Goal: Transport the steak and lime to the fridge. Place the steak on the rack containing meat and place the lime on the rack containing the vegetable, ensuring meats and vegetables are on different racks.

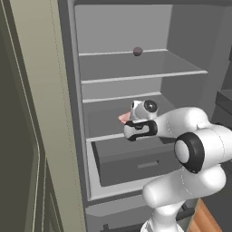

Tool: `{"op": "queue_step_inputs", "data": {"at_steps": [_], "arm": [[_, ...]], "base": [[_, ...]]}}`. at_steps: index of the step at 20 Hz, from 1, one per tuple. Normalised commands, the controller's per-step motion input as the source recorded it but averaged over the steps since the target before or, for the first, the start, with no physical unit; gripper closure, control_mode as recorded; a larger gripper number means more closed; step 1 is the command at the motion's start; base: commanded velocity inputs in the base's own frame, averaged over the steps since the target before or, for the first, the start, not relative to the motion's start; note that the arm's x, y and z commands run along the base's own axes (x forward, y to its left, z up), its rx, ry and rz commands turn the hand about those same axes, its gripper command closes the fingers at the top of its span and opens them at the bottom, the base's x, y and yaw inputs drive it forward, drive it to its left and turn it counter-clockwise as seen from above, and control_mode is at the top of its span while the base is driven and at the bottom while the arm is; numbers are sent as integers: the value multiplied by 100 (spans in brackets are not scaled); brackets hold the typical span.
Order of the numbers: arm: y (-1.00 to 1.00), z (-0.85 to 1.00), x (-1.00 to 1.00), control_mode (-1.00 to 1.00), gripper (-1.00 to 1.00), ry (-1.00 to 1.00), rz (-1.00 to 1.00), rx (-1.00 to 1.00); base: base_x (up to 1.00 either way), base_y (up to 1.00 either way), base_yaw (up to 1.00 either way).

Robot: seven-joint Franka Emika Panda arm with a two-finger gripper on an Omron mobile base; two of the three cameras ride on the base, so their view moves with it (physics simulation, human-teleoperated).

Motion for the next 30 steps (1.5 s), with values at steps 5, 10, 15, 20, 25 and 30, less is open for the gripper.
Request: {"op": "queue_step_inputs", "data": {"at_steps": [5,10,15,20,25,30], "arm": [[0,2,-9,-100,-100,-4,0,0],[0,6,-44,-100,-100,-9,0,0],[0,61,-83,-100,-100,-22,-5,0],[-5,100,-68,-100,-100,5,-21,2],[0,100,-46,-100,-100,18,-15,0],[-5,75,-75,-100,-100,13,-5,2]], "base": [[0,0,0],[0,0,0],[0,0,0],[0,0,0],[0,0,0],[0,0,0]]}}
